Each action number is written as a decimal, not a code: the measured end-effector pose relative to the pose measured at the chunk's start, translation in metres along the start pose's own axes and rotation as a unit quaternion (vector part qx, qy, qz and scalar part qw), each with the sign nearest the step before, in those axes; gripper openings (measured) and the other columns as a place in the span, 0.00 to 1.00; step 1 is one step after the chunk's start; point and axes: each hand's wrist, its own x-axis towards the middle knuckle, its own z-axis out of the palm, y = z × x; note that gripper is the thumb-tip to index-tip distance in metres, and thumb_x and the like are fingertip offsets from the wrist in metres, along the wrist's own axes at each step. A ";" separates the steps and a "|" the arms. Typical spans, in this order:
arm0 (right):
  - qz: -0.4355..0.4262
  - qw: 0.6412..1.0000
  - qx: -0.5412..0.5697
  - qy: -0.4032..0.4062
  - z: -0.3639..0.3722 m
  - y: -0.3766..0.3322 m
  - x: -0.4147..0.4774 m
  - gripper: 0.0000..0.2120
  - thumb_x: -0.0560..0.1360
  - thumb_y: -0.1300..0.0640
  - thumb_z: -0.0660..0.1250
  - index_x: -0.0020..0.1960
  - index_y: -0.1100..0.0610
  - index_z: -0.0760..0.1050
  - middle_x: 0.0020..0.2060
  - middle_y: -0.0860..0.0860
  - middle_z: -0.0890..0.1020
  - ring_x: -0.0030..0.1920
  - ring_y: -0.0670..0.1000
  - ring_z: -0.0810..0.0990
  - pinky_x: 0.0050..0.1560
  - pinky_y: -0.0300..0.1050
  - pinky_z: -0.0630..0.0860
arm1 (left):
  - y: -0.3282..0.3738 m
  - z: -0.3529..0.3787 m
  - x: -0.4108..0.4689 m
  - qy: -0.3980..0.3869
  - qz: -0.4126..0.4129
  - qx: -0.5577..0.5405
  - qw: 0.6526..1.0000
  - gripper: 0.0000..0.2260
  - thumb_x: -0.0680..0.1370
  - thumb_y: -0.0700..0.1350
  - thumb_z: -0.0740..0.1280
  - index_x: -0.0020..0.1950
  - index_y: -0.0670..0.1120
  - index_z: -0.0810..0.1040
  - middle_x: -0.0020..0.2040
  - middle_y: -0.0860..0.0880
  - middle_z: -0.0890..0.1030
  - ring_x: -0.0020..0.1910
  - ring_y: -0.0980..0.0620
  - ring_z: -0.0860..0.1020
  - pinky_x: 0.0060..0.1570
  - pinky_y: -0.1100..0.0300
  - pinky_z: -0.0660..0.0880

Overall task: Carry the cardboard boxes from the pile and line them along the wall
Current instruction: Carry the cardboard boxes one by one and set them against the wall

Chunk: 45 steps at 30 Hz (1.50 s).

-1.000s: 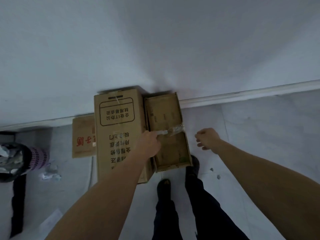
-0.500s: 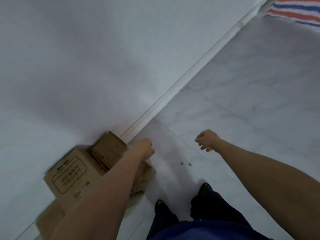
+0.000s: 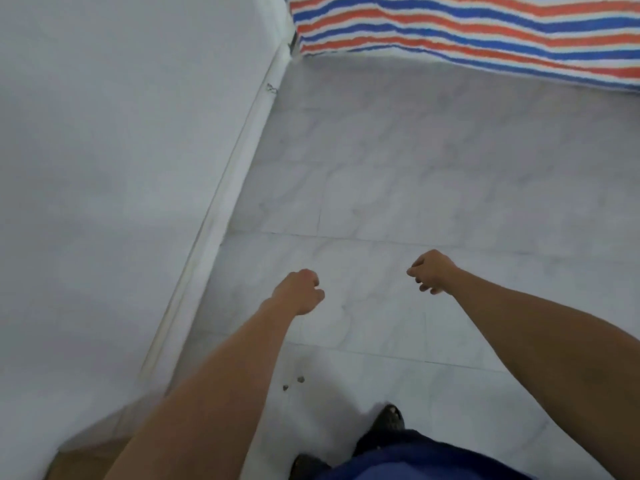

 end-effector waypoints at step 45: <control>0.302 0.845 0.354 0.264 -0.752 0.543 0.283 0.12 0.77 0.55 0.69 0.56 0.61 0.78 0.47 0.57 0.83 0.39 0.56 0.83 0.35 0.43 0.77 | 1.076 0.063 0.418 -0.171 0.395 0.308 0.848 0.14 0.79 0.49 0.65 0.63 0.45 0.75 0.58 0.45 0.75 0.54 0.46 0.75 0.56 0.54 0.72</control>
